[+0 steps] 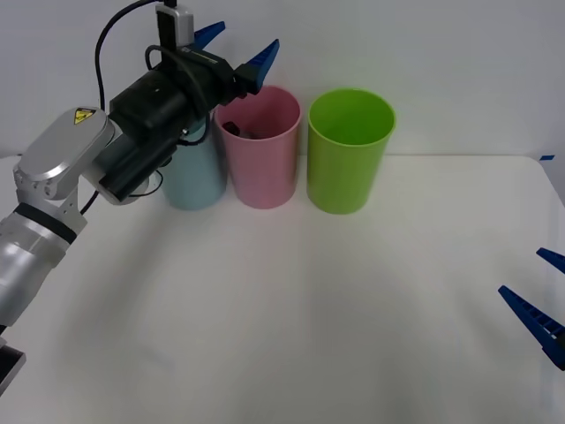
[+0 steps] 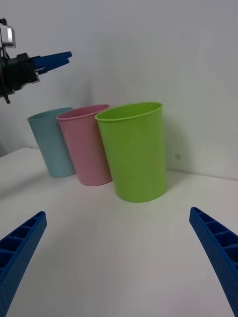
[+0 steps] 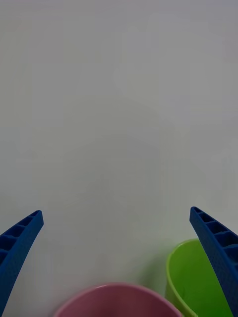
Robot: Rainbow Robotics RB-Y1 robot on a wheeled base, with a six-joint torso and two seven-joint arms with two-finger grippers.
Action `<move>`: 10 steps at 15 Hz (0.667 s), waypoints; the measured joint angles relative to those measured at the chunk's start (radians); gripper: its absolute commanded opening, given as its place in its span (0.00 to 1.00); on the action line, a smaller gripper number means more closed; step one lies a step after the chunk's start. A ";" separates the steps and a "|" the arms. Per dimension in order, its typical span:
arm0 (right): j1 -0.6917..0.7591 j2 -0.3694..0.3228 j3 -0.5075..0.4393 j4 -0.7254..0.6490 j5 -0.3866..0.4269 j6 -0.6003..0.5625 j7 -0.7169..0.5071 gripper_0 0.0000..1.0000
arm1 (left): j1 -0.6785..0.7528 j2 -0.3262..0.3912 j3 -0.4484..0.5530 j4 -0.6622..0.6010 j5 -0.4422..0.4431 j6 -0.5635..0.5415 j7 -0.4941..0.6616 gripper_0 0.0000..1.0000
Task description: Grasp the object on the table and drop it into the matching bin: aluminum can to the light blue bin, PET bottle to the pink bin.
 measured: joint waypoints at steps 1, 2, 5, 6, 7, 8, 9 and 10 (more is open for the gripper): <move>0.000 0.000 0.000 0.000 0.000 0.000 0.000 1.00 | 0.023 0.019 0.001 -0.027 0.020 0.000 0.000 1.00; 0.000 0.000 0.000 0.000 0.000 0.000 0.000 1.00 | 0.049 0.043 0.001 -0.058 0.042 0.000 -0.003 1.00; 0.000 0.000 0.000 0.000 0.000 0.000 0.000 1.00 | 0.149 0.118 0.026 -0.170 0.103 -0.001 -0.009 1.00; 0.000 0.000 0.000 0.000 0.000 0.000 0.000 1.00 | 0.192 0.138 0.046 -0.209 0.115 -0.002 -0.010 1.00; 0.000 0.000 0.000 0.000 0.000 0.000 0.000 1.00 | 0.233 0.154 0.066 -0.246 0.124 -0.004 -0.011 1.00; 0.000 0.000 0.000 0.000 0.000 0.000 0.000 1.00 | 0.277 0.167 0.090 -0.284 0.131 -0.009 -0.013 1.00; 0.000 0.000 0.000 0.000 0.000 0.000 0.000 1.00 | 0.330 0.179 0.118 -0.325 0.135 -0.016 -0.016 1.00; 0.000 0.000 0.000 0.000 0.000 0.000 0.000 1.00 | 0.379 0.186 0.147 -0.359 0.136 -0.028 -0.019 1.00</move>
